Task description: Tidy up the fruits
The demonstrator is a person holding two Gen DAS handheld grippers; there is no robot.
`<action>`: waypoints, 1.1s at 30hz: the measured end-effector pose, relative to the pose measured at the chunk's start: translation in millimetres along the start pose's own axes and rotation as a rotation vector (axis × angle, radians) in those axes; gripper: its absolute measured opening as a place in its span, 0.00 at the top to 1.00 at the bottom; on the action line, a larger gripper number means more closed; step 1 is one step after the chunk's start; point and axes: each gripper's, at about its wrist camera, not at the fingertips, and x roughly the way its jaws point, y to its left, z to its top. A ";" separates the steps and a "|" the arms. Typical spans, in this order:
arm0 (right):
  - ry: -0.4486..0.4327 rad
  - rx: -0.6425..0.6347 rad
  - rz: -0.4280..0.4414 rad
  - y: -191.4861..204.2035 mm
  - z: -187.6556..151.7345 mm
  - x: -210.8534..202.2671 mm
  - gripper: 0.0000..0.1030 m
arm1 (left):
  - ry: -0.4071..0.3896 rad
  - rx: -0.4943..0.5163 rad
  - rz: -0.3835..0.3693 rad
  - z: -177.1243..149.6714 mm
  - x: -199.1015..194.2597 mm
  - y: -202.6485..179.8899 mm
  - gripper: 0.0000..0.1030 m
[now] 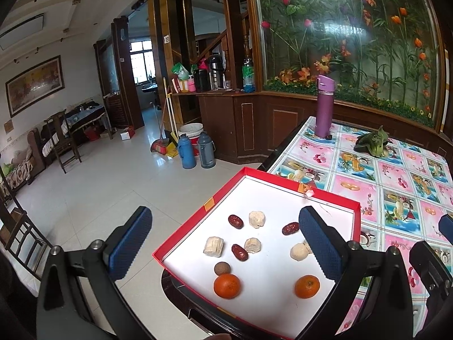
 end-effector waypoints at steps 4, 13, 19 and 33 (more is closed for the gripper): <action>0.005 -0.004 -0.003 1.5 -2.1 -0.3 0.23 | -0.002 -0.006 -0.003 -2.1 -3.5 -0.1 0.00; 0.005 -0.013 0.000 3.8 -3.4 -1.3 0.23 | 0.001 -0.007 0.000 -3.6 -5.8 1.1 0.00; 0.004 -0.013 -0.001 4.0 -3.4 -1.2 0.23 | 0.000 -0.004 0.001 -5.2 -6.9 1.4 0.00; 0.007 -0.022 0.009 7.8 -4.4 -3.5 0.23 | 0.010 -0.003 0.017 -18.9 -14.6 14.4 0.00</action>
